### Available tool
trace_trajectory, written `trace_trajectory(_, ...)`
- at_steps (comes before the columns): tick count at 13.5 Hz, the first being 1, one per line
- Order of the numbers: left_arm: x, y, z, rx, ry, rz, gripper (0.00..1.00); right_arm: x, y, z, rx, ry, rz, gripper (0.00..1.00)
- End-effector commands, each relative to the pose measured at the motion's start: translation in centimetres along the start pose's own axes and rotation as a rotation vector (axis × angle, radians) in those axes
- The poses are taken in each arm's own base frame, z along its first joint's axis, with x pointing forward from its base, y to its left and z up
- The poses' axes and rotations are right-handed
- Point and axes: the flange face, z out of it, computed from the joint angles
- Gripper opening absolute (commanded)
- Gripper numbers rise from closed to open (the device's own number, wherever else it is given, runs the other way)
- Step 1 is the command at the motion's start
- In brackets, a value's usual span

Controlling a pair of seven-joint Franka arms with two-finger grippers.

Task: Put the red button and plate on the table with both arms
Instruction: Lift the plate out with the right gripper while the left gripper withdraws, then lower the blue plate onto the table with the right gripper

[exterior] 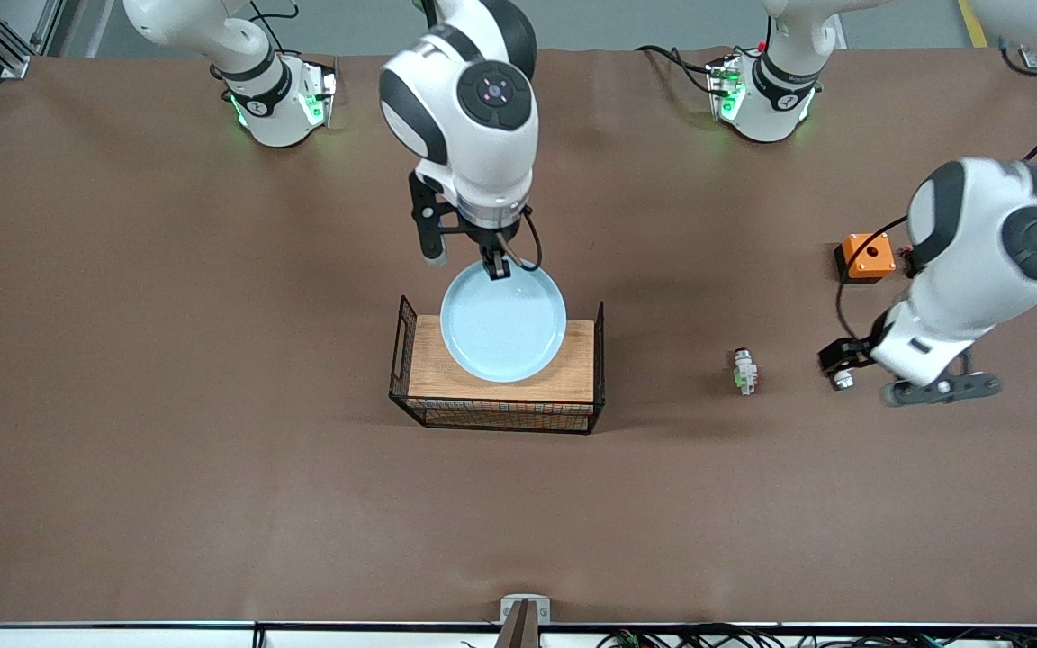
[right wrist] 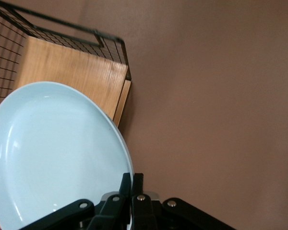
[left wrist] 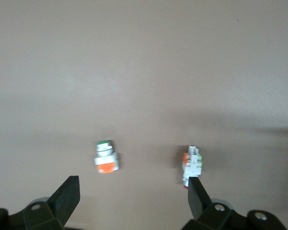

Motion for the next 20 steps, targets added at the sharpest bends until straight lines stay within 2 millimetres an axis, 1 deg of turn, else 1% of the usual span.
trace_trajectory(1,-1.7,-0.7,-3.6,-0.015,0.005,-0.005,0.99,3.8,1.0,-4.6,-0.028,-0.049,-0.152,0.00)
trace_trajectory(2,-2.1,-0.7,-4.6,-0.008,-0.002,0.006,0.99,5.0,1.4,-6.3,-0.012,-0.065,-0.235,0.00)
trace_trajectory(3,-2.6,-0.9,-5.7,-0.001,-0.004,0.009,0.99,6.8,1.4,-7.6,0.004,-0.070,-0.311,0.00)
trace_trajectory(4,-3.0,-1.0,-6.6,-0.011,-0.009,0.009,0.99,10.5,0.7,-8.0,-0.019,-0.072,-0.391,0.00)
trace_trajectory(5,-3.4,-1.2,-7.5,-0.016,-0.014,0.019,0.99,13.3,0.4,-8.4,-0.032,-0.077,-0.493,0.00)
trace_trajectory(6,-3.7,-1.3,-8.0,-0.015,-0.022,0.026,0.99,16.7,0.0,-8.7,-0.038,-0.087,-0.592,0.00)
trace_trajectory(8,-4.2,-1.3,-9.1,-0.009,-0.022,0.031,0.99,23.4,-0.8,-8.2,-0.042,-0.106,-0.739,0.00)
trace_trajectory(9,-4.3,-1.5,-10.0,-0.008,-0.009,0.027,0.99,27.3,-1.3,-7.6,-0.042,-0.117,-0.816,0.00)
trace_trajectory(10,-4.4,-1.8,-10.3,-0.005,-0.012,0.024,0.99,30.7,-1.6,-6.5,-0.044,-0.130,-0.883,0.00)
trace_trajectory(12,-4.1,-2.5,-12.0,-0.021,-0.015,0.031,0.99,37.5,-1.7,-4.3,-0.037,-0.154,-0.971,0.00)
trace_trajectory(13,-3.9,-3.4,-12.9,-0.037,-0.019,0.031,0.99,40.8,-1.6,-3.0,-0.022,-0.161,-1.028,0.00)
trace_trajectory(15,-3.8,-4.0,-14.2,-0.045,-0.019,0.039,0.99,47.0,-1.1,-0.5,0.056,-0.195,-1.101,0.00)
trace_trajectory(17,-3.5,-4.1,-15.5,-0.049,0.000,0.036,1.00,52.1,0.0,4.0,0.094,-0.181,-1.158,0.00)
trace_trajectory(20,-3.0,-4.2,-17.2,-0.055,0.035,0.034,1.00,58.2,2.3,10.9,0.203,-0.136,-1.241,0.00)
